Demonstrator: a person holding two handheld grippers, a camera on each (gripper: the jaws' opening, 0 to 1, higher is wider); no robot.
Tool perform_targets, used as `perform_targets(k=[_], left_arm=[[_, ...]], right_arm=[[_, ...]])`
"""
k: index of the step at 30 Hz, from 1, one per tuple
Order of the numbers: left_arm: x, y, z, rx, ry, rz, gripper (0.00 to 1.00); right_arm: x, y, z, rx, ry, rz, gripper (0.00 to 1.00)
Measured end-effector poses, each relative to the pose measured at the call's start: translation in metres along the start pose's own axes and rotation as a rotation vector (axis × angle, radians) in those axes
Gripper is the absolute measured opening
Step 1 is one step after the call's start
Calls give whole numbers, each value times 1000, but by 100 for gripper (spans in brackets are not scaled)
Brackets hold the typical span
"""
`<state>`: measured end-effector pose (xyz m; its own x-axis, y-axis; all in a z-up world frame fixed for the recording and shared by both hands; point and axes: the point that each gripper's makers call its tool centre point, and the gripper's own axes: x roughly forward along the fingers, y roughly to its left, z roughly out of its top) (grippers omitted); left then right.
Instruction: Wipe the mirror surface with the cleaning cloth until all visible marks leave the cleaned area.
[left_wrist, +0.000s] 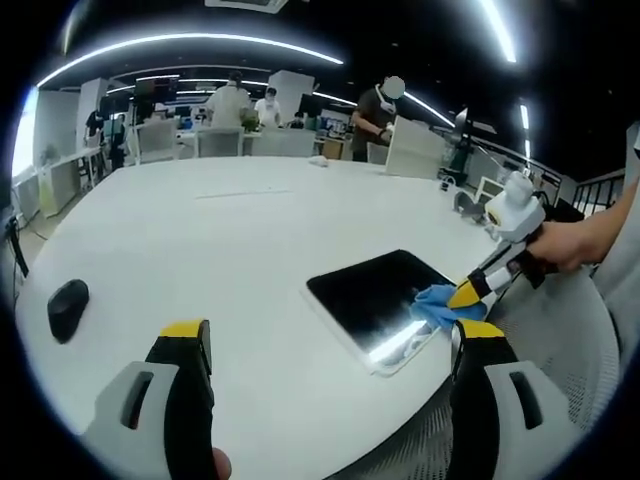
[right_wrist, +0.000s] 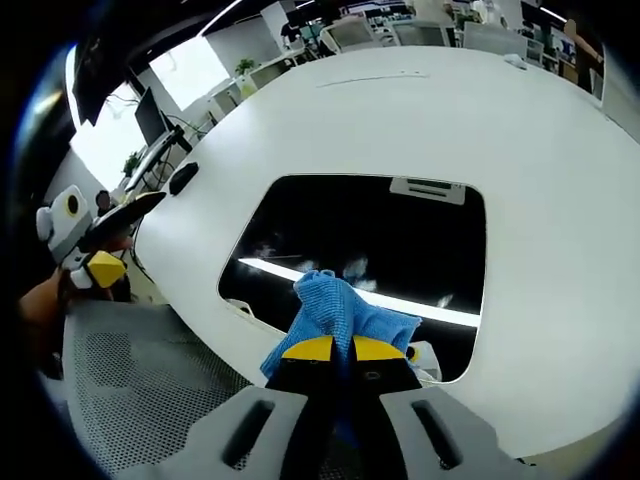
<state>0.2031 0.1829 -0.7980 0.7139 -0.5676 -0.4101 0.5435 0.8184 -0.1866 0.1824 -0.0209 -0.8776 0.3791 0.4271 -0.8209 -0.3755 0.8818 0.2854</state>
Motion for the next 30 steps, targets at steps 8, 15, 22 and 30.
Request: perform_targets(k=[8, 15, 22, 30], left_arm=[[-1, -2, 0, 16, 8, 0, 99], [-3, -4, 1, 19, 12, 6, 99], [-5, -4, -1, 23, 16, 9, 99], [-5, -8, -1, 27, 20, 3, 99]], right_arm=[[-2, -9, 0, 12, 1, 3, 0], [-5, -21, -2, -22, -1, 7, 0], [-12, -32, -5, 3, 4, -12, 0], [-20, -47, -8, 28, 5, -39, 0]])
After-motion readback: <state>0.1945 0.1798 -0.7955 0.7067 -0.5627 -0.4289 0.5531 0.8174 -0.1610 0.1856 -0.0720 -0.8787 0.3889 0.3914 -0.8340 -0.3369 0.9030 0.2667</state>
